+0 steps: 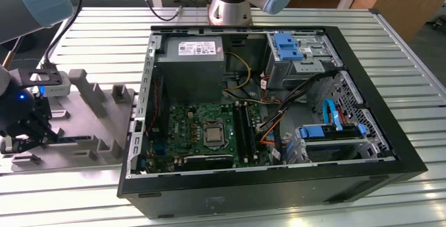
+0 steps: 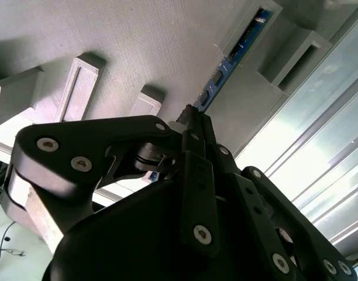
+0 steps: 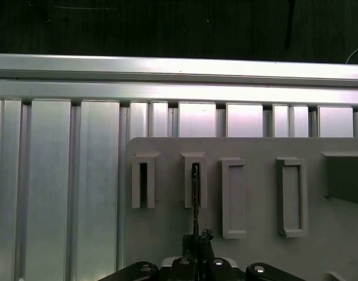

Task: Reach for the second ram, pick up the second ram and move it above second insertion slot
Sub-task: 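Pick up the second ram and move it above second insertion slot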

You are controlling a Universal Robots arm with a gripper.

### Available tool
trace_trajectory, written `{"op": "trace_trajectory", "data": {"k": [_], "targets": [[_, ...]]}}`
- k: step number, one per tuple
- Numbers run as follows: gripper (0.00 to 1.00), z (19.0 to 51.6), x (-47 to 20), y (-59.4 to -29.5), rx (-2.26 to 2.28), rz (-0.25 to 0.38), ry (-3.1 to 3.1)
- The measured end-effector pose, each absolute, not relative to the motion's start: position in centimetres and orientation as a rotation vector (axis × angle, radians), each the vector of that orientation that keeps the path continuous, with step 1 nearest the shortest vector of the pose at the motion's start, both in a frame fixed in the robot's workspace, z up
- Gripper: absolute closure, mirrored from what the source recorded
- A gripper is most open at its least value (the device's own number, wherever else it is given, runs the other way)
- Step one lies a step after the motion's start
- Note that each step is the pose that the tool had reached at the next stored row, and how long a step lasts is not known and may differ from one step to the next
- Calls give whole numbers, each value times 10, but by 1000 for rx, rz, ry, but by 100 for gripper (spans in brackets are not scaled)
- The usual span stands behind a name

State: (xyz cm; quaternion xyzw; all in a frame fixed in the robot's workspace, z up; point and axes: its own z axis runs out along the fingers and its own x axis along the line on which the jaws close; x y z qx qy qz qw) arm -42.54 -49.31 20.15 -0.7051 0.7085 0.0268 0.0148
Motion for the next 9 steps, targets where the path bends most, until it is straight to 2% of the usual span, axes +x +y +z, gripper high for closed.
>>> {"op": "trace_trajectory", "data": {"k": [9], "targets": [[87, 208, -425, -493, -2194, 83, 2206]]}}
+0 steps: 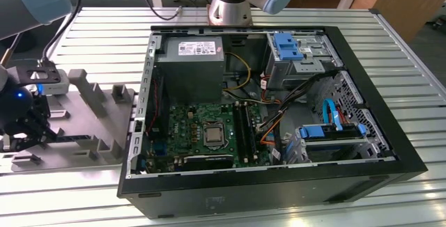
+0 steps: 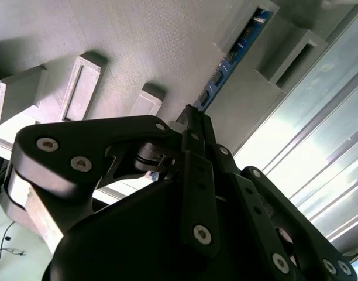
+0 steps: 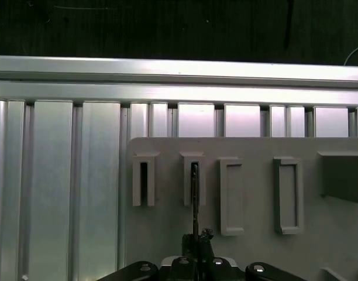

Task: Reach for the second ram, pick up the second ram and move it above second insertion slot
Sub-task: 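Pick up the second ram and move it above second insertion slot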

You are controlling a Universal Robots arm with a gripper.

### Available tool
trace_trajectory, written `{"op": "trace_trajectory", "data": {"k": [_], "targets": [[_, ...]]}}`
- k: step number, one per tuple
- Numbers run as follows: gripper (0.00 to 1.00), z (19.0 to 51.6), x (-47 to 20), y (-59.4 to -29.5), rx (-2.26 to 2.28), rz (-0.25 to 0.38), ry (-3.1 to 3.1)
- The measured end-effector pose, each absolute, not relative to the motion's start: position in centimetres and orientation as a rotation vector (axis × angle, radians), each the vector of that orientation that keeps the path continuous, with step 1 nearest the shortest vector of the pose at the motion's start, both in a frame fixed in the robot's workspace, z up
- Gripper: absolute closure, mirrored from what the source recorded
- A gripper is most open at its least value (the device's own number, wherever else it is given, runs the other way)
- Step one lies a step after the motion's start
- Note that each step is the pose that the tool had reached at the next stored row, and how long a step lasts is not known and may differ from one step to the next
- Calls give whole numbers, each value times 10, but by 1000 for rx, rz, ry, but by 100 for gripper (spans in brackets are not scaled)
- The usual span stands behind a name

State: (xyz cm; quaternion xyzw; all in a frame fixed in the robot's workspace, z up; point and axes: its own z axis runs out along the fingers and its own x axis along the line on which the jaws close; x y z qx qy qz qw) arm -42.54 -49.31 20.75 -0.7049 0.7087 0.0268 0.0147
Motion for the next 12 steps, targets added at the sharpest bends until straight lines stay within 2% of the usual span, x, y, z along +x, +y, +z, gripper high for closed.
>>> {"op": "trace_trajectory", "data": {"k": [12], "targets": [[87, 227, -425, -493, -2194, 84, 2205]]}}
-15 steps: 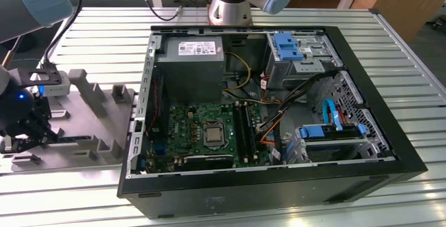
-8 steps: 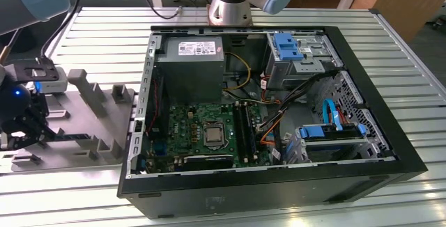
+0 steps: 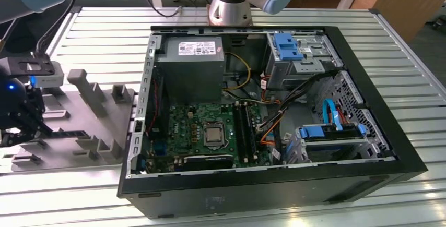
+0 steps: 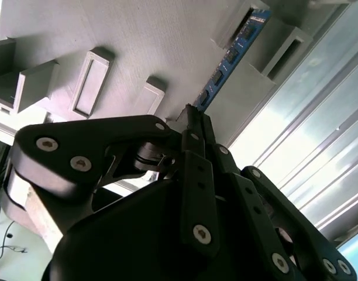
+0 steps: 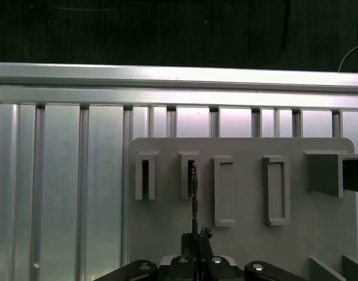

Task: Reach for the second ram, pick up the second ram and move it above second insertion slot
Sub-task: 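Pick up the second ram and move it above second insertion slot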

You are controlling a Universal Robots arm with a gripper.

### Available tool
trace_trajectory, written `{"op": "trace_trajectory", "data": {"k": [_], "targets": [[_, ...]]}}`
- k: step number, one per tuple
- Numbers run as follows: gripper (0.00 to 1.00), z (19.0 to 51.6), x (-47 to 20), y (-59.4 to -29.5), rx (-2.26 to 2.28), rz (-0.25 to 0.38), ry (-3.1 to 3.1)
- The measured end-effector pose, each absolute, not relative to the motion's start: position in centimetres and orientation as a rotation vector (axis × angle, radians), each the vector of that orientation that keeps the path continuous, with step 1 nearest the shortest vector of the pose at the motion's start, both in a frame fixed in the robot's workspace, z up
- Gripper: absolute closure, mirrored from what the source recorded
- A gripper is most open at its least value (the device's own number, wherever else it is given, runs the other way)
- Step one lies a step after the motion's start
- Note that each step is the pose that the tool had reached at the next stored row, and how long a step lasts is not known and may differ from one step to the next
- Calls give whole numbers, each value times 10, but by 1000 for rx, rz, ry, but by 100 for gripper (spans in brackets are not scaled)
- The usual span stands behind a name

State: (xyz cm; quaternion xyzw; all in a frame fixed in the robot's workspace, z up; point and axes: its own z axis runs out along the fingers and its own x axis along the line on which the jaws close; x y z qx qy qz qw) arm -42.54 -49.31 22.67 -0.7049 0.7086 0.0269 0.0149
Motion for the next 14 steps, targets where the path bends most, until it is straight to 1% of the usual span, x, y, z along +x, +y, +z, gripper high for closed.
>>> {"op": "trace_trajectory", "data": {"k": [14], "targets": [[87, 260, -425, -493, -2194, 84, 2205]]}}
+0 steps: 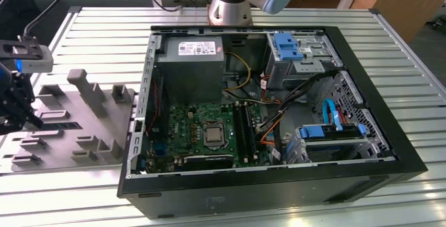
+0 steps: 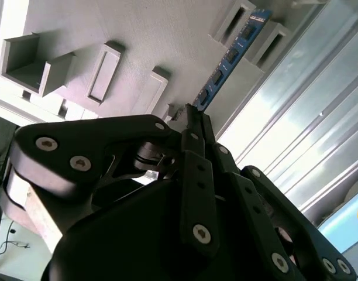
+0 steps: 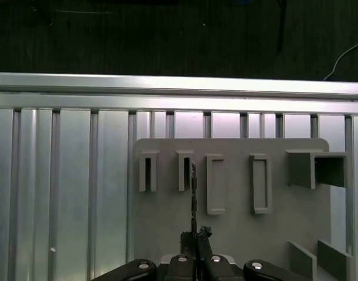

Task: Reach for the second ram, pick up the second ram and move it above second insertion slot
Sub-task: 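Pick up the second ram and move it above second insertion slot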

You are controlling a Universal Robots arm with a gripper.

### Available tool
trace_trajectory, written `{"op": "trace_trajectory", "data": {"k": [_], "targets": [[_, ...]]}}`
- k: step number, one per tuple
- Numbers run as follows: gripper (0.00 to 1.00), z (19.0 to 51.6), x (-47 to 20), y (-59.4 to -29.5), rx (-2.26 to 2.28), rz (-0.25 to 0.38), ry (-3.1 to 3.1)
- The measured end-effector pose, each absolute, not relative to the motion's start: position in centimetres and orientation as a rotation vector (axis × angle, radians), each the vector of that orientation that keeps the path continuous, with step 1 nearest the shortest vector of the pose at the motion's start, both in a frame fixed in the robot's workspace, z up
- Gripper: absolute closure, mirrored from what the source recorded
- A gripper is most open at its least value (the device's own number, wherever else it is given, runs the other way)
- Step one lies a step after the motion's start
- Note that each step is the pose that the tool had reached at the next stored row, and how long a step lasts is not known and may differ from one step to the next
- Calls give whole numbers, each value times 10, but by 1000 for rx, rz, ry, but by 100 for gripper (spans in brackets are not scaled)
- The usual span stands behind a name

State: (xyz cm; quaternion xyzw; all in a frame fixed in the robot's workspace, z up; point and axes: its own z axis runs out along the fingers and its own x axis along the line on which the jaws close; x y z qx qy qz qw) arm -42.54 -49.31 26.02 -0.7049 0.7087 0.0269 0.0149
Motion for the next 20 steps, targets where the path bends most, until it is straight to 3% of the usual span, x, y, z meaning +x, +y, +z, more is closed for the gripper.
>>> {"op": "trace_trajectory", "data": {"k": [20], "targets": [[87, 308, -425, -493, -2194, 84, 2205]]}}
